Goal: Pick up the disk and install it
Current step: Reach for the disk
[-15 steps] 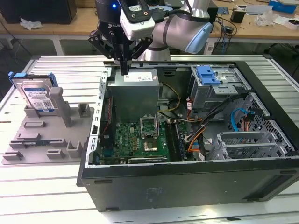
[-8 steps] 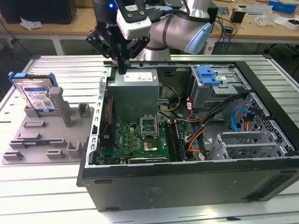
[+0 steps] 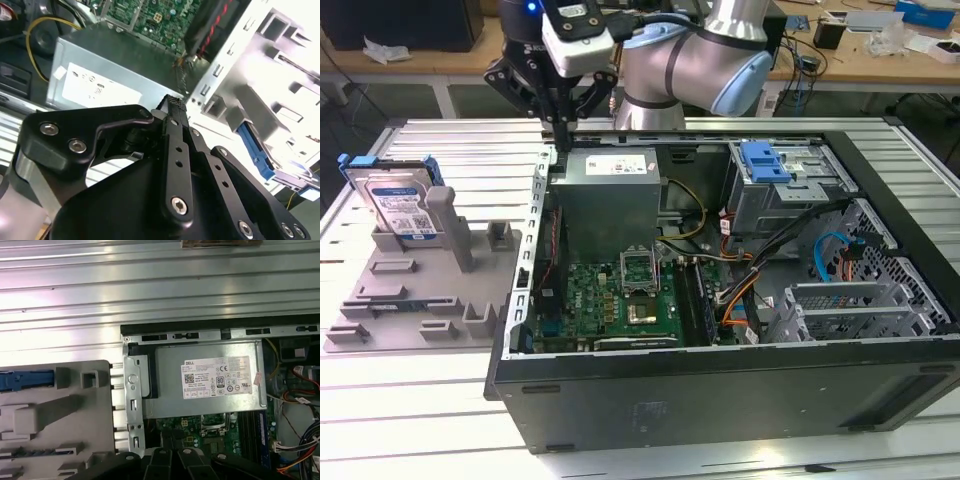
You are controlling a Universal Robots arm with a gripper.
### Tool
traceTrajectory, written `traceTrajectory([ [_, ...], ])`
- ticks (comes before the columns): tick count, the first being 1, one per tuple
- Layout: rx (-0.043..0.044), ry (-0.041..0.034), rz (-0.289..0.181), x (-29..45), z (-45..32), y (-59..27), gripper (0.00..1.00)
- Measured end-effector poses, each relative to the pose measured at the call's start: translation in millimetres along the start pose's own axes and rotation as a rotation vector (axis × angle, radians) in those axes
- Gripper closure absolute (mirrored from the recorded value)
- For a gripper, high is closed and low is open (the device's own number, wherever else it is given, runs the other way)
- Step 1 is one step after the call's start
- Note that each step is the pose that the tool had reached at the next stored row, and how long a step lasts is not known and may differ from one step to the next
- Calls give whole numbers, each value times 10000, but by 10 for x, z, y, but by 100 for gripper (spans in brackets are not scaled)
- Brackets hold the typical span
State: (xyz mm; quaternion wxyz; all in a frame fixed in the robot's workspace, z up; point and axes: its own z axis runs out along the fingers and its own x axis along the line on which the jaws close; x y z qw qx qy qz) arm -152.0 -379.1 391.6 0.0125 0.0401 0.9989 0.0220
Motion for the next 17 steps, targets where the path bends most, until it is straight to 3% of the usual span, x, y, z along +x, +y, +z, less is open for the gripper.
traceTrajectory([
  [5,-3,-4,36,129,9,31,89],
  [7,1,-3,71,219,12,47,89],
  [13,2,-8,166,364,16,61,89],
  [17,5,-14,298,540,19,72,89],
])
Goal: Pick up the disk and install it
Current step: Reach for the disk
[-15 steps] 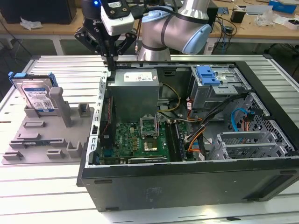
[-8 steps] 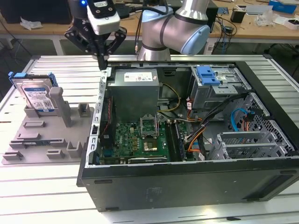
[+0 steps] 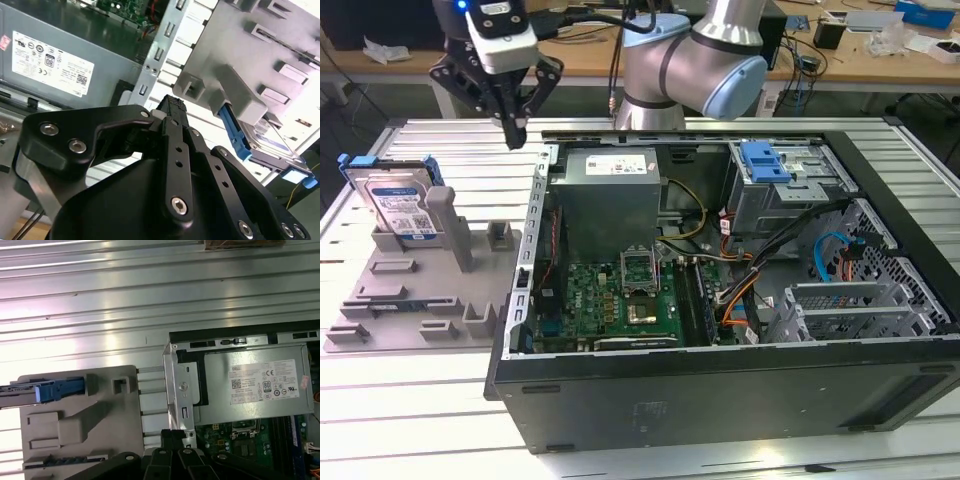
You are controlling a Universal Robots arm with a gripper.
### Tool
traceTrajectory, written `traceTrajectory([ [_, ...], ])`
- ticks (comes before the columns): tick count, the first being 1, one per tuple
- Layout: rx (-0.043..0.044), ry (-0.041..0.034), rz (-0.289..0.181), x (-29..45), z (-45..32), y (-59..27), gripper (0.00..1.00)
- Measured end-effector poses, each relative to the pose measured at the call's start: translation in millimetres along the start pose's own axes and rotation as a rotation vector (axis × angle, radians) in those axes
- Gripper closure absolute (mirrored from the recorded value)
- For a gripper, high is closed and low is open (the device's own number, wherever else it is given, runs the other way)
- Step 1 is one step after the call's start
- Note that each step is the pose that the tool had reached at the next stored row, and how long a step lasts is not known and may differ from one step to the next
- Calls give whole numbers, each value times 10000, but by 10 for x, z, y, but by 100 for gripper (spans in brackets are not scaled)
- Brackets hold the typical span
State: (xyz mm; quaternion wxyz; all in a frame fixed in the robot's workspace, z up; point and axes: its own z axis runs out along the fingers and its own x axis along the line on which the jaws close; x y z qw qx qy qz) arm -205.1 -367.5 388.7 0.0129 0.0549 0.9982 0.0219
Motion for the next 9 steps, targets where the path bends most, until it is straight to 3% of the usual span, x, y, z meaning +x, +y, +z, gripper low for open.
traceTrajectory([
  [3,1,-2,41,102,2,20,89],
  [9,5,-8,192,233,7,44,89],
])
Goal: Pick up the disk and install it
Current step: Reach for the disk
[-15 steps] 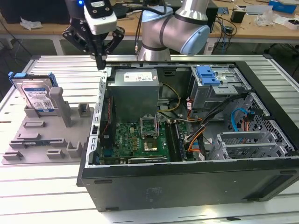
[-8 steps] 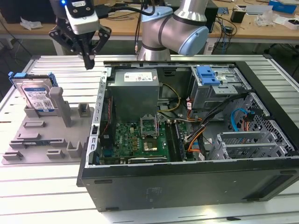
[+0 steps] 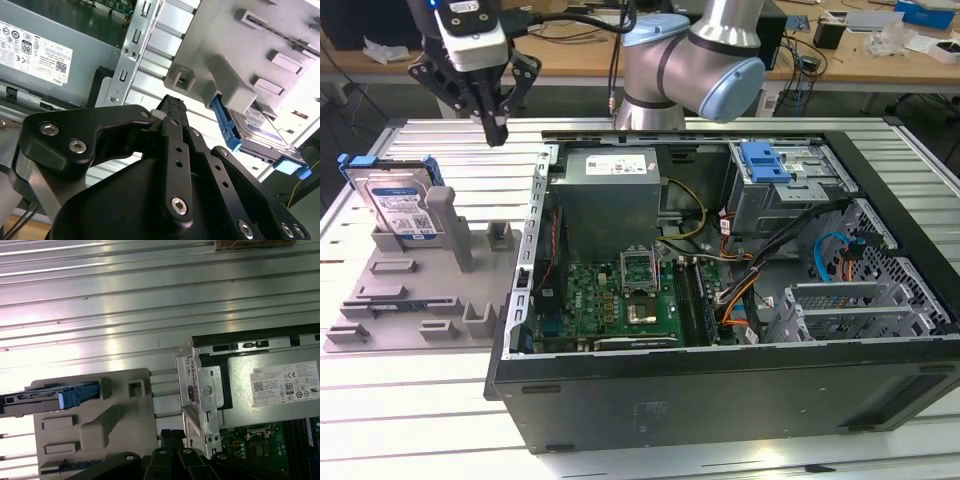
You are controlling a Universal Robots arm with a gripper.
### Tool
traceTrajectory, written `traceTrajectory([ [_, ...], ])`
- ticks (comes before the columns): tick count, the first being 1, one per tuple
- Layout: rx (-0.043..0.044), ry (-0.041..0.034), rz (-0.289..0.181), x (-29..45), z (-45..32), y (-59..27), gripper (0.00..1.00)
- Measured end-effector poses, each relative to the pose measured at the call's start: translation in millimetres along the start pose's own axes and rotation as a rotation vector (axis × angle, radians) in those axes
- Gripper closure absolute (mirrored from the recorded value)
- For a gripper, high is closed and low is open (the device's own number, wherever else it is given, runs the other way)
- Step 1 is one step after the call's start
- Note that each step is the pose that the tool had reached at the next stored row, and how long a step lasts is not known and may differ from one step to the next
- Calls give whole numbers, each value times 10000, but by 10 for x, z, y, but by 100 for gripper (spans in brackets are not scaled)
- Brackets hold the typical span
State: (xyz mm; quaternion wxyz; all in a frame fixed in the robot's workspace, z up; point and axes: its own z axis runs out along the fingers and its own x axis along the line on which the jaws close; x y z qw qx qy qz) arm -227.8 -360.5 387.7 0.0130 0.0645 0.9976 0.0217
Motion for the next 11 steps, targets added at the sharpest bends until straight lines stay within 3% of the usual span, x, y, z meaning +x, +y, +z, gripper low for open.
traceTrajectory([
  [7,4,-9,167,129,7,8,89],
  [11,4,-10,199,245,26,36,89],
])
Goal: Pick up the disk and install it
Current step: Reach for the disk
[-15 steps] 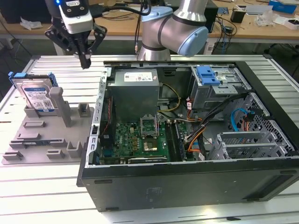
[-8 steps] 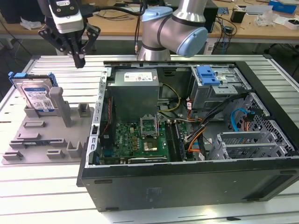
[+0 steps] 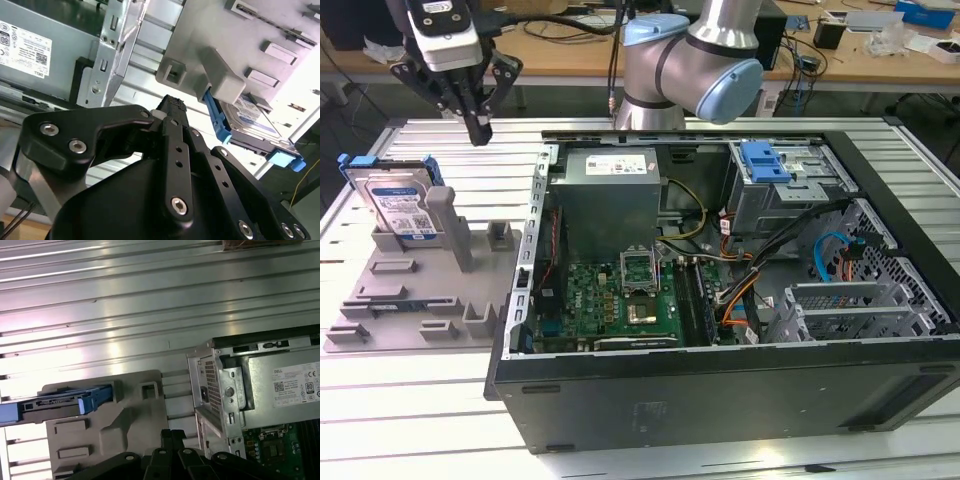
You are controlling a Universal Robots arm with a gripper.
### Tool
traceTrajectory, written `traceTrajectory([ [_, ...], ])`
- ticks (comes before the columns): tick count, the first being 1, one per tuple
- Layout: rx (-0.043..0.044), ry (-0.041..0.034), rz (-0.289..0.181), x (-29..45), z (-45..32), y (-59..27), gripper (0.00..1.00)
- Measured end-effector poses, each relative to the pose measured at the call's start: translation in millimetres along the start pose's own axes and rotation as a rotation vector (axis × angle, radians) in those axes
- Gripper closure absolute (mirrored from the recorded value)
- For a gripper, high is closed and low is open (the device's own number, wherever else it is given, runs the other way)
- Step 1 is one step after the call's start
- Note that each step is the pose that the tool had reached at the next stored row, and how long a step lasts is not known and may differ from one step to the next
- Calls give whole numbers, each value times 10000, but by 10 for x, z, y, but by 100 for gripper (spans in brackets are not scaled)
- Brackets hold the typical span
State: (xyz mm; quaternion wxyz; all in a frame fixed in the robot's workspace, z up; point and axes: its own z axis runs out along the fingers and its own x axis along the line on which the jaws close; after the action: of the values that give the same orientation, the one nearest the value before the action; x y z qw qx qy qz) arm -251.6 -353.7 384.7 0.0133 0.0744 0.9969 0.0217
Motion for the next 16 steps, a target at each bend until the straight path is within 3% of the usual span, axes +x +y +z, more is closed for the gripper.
traceTrajectory([
  [5,6,-1,7,351,83,90,89],
  [9,6,-1,23,504,107,122,89],
  [10,6,-2,30,579,110,137,89],
  [16,6,-2,49,849,107,190,89],
])
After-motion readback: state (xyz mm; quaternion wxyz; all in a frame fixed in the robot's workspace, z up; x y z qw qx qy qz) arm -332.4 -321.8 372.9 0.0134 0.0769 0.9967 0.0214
